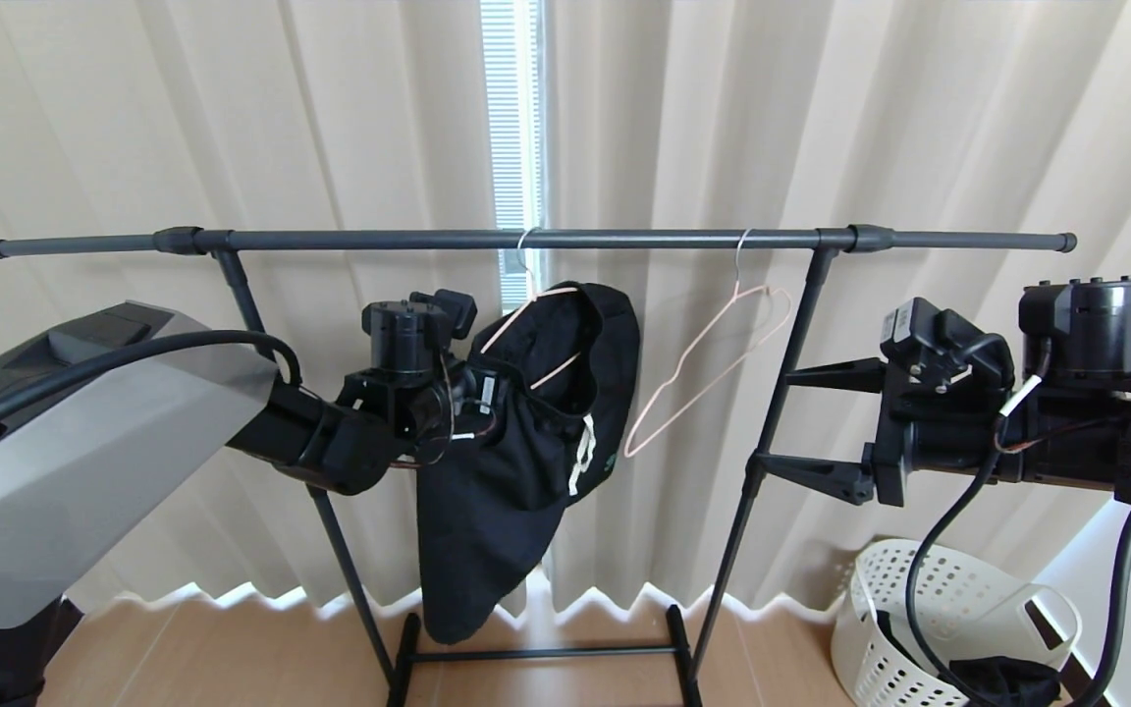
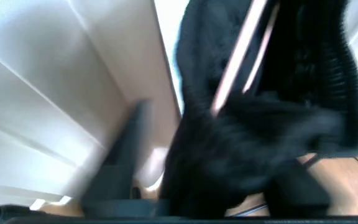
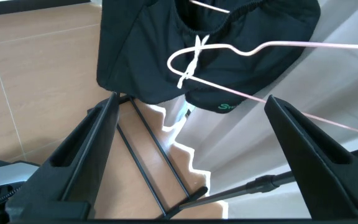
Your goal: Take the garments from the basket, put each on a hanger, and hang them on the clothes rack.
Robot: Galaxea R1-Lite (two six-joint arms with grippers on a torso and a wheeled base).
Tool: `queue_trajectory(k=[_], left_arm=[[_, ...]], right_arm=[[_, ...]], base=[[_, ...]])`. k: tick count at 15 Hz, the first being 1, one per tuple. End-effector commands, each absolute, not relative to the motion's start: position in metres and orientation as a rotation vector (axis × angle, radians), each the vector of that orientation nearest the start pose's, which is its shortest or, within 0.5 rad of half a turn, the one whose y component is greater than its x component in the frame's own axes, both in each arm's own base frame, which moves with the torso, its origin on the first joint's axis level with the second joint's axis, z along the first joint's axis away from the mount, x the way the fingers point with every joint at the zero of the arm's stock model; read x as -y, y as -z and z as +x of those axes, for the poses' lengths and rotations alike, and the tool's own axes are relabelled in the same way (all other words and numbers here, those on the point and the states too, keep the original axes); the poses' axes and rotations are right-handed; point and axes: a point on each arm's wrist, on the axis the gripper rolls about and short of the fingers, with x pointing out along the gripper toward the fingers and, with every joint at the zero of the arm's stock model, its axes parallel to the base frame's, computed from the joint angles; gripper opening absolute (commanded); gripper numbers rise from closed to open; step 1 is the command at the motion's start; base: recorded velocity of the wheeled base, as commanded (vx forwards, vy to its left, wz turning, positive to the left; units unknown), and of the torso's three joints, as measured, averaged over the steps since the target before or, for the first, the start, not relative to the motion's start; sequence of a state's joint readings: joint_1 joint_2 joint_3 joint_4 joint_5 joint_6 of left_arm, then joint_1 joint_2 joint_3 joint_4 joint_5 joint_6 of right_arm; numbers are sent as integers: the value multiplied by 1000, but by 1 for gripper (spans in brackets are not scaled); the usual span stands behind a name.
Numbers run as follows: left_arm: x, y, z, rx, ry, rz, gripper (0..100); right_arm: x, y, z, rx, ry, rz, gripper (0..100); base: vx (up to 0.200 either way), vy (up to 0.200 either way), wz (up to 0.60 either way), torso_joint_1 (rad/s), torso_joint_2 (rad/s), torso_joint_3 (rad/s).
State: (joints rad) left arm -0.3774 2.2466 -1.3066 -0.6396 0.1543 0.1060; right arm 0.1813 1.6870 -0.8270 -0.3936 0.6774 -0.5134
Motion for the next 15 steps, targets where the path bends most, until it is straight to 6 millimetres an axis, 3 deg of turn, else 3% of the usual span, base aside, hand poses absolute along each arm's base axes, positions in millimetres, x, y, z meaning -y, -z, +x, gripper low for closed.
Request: queue_trajectory(k=[1,3,4,6,8,9,11,13,15], left_arm=[[153,-130,397,-264,213,186,100],[140,-159,366,-236,210,180,100],[136,-163,355,-236,210,180,100],[115,-179,299,-242,215,179,100],[109,-177,262,-260,251,187,100],[104,-165,249,-307,259,214,100],[102,-153,242,-348,263,254,100],[99,-153,218,-341,292,255,100],[91,-155,187,-324,313,228,100]], right_arm=[[-67,-173,284,-229,-940,-357,100],[-66,-177,280,-216,-938,-361,100],[-65,-178,277,-214,-939,-361,100],[-62,-196,245,-141,-934,-382,100],[-56,-215,215,-55,-915,-405,100],[-53,-223,200,-18,-907,-413,100],[-52,-219,191,-32,-912,-400,100],[-44,-202,154,-55,-890,-392,100],[-37,-204,126,-29,-803,-370,100]], base=[[0,0,0,0,0,0],[0,0,0,0,0,0],[0,0,0,0,0,0],[0,0,0,0,0,0],[0,0,0,0,0,0],[0,0,0,0,0,0],[0,0,0,0,0,0],[0,0,0,0,0,0],[0,0,0,0,0,0]])
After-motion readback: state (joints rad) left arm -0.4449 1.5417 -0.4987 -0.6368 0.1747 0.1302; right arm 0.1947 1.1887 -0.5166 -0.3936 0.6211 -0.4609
